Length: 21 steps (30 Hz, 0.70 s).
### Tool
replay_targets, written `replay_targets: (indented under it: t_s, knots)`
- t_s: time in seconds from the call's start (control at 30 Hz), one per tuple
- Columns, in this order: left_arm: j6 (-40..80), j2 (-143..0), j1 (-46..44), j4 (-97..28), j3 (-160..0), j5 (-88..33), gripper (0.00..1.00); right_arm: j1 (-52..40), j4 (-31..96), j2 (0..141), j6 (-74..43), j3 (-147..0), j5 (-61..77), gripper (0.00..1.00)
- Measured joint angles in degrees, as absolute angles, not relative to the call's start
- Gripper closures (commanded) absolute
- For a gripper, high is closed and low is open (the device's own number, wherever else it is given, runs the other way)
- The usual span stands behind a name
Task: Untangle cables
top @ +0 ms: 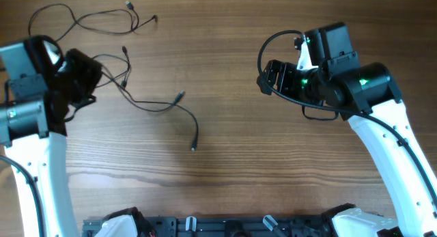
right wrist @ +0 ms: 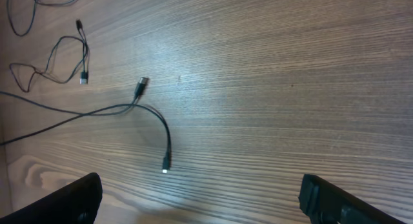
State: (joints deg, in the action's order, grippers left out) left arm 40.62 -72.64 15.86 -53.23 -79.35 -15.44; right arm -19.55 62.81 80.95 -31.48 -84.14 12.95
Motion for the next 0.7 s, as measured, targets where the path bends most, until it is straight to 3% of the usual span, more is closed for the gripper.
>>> replay_targets:
  t_s: [0.13,0.7]
  knots:
    - [40.53,-76.18,21.8,-53.84,-79.35,-12.8,0.96,-19.55,62.81,80.95,-31.48,-84.14,12.75,0.0]
    - [40.12,-87.11,31.4,-46.5,-79.35,3.77,0.96,-19.55,62.76,80.95,-31.48,-84.14,11.25,0.0]
